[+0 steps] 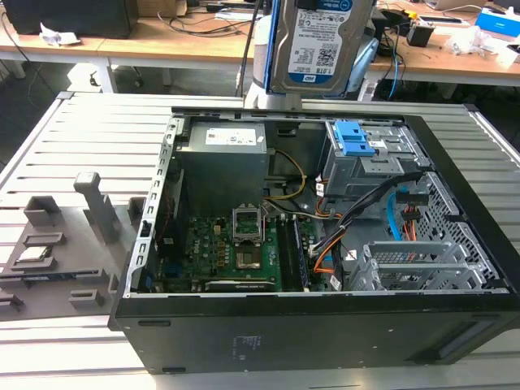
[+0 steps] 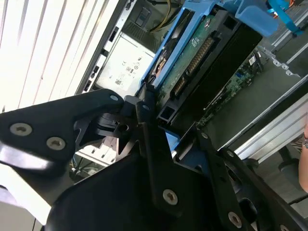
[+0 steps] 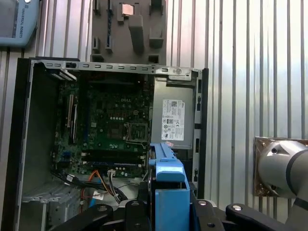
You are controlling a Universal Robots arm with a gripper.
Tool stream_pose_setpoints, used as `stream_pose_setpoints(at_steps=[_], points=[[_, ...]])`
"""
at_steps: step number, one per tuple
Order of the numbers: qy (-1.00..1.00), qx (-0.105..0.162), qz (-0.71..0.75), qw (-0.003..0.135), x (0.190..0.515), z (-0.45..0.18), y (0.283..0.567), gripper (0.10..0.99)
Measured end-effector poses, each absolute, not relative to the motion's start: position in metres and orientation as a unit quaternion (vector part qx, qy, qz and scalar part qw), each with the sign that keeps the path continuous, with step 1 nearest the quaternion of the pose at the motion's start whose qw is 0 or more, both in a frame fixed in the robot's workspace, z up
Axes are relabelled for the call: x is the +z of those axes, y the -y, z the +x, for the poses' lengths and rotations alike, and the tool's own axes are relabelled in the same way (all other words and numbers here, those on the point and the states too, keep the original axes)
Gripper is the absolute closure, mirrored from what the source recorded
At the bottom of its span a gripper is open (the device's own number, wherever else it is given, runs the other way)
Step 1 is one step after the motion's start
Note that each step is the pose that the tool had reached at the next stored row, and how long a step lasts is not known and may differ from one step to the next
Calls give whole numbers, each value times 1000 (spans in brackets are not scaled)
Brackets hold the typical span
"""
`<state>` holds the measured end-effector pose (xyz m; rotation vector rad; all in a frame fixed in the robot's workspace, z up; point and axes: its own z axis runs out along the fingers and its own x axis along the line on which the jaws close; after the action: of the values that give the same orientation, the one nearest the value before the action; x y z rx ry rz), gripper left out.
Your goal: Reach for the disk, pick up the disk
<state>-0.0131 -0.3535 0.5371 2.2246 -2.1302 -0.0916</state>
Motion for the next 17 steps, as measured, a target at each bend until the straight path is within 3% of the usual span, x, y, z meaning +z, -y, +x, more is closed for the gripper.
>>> stream_pose_setpoints(at_steps=[17], points=[[691, -35, 721, 35, 537, 78, 350, 722]])
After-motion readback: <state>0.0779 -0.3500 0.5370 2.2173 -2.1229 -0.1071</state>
